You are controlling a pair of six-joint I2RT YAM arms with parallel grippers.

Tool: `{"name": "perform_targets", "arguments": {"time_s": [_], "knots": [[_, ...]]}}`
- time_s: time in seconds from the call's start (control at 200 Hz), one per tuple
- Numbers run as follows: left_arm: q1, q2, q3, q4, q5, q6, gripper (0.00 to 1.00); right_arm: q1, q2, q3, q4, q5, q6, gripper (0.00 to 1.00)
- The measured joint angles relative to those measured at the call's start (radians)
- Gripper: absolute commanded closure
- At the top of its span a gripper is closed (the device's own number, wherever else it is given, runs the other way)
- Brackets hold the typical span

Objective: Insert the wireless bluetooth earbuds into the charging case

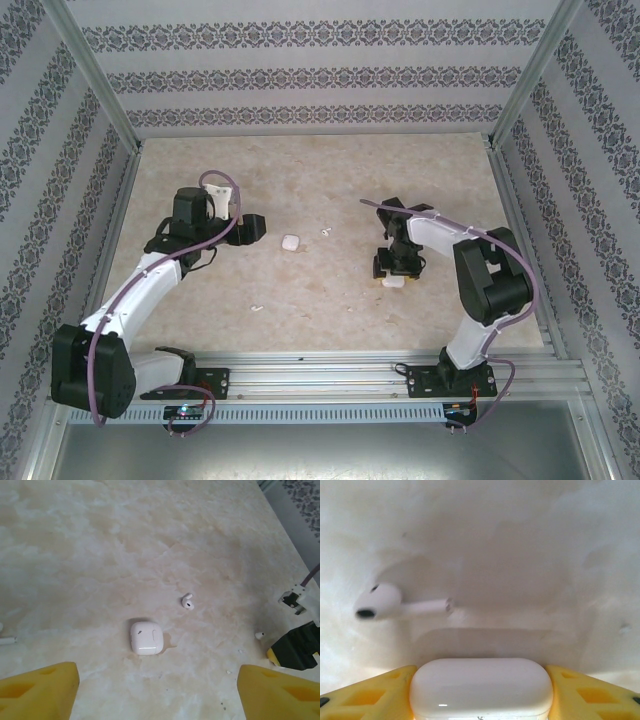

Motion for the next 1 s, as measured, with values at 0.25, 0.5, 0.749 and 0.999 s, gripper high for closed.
{"name": "perform_targets", "arguments": {"time_s": [0.25,0.5,0.749,0.999], "knots": [[-0.018,0.000,-0.051,0.039,0.103,0.004,0.32,0.080,-0.136,-0.010,0.024,-0.081,0.106,0.42],[-0.180,-0.022,-0.120,0.239,0.125,0.005,0.28,0.127,-0.277,0.112,0.051,-0.135,0.226,0.45],[-0.356,-0.011,-0.168,0.515,0.092,-0.002,0.23,0.181,-0.369,0.250,0.126,-0.158,0.322,0.47],[-0.472,0.090,-0.151,0.693,0.036,-0.009,0.28,0.229,-0.388,0.273,0.168,-0.168,0.389,0.47]]}}
